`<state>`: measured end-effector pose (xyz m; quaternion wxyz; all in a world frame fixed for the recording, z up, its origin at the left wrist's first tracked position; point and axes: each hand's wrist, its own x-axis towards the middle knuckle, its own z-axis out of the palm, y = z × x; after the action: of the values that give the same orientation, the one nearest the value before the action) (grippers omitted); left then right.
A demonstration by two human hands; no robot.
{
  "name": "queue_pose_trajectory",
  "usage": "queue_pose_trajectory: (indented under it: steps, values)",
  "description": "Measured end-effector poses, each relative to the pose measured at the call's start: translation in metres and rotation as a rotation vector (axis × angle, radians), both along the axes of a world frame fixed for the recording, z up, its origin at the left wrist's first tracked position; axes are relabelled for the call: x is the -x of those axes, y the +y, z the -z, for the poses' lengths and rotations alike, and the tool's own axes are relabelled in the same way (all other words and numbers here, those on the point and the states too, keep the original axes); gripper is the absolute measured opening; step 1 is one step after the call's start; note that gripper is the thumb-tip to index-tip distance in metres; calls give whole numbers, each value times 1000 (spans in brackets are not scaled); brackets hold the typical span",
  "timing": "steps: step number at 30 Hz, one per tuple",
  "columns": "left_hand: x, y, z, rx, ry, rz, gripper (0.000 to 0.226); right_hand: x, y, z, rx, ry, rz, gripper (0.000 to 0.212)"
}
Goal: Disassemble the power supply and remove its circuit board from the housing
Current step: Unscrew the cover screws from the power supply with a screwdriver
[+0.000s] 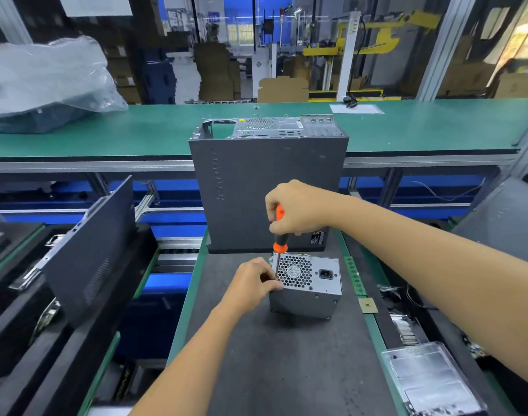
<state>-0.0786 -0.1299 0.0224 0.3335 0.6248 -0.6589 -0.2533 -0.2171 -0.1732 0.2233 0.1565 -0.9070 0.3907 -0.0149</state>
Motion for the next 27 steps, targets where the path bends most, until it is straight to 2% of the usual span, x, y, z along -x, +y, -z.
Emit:
queue_pose_trajectory:
  steps: [8,10,12,14,16,19,23,27]
  values:
    - [4,2,5,50,-139,29,24,10,-11,-1,-78,-114,98,8]
    - [-1,-1,5,94,-122,-10,19,12,-15,-3,-107,-38,97,14]
    - [-10,-3,4,119,-85,-83,14,16,-17,2,-169,138,107,20]
    - [-22,-5,3,133,-46,-142,11,18,-16,18,-259,336,91,14]
    - [-34,-7,4,153,-19,-186,10,18,-13,43,-331,395,88,8]
    - [-56,-9,14,120,-8,-268,15,21,-12,79,-301,277,135,10]
    - [-75,-8,45,-32,18,-361,22,23,-12,116,-289,40,246,16]
    - [-76,-9,71,-70,-52,-362,18,18,-18,134,-288,-46,275,11]
